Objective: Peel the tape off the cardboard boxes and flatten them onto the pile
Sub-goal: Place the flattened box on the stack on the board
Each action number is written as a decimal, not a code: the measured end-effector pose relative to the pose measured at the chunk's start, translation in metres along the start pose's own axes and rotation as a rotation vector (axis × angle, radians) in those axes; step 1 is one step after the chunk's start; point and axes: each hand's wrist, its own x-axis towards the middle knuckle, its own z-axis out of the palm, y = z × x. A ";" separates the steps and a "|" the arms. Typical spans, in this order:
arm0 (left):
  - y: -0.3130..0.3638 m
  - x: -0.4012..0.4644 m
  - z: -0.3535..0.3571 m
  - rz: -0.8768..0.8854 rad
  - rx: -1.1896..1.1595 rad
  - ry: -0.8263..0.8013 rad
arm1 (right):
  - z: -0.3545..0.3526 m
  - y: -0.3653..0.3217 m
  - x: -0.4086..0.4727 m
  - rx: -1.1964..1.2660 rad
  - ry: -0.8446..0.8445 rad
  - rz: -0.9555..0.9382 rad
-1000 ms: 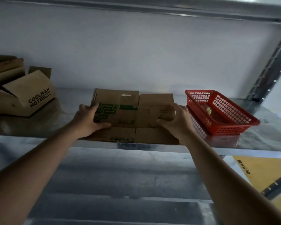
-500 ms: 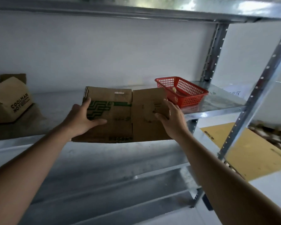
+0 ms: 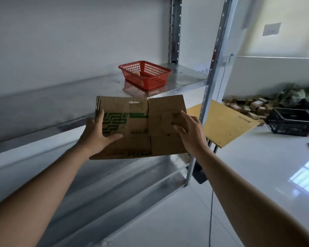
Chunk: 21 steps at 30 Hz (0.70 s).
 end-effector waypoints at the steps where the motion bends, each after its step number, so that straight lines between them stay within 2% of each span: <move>1: 0.009 0.002 0.012 0.013 -0.007 -0.016 | -0.008 0.013 -0.002 -0.002 0.010 0.014; 5: 0.050 0.016 0.070 0.067 -0.032 -0.043 | -0.041 0.070 -0.001 -0.028 0.029 0.073; 15: 0.175 0.052 0.237 -0.034 -0.047 -0.152 | -0.143 0.236 0.044 -0.162 -0.001 0.149; 21: 0.256 0.092 0.338 -0.034 -0.059 -0.241 | -0.198 0.326 0.079 -0.313 0.021 0.299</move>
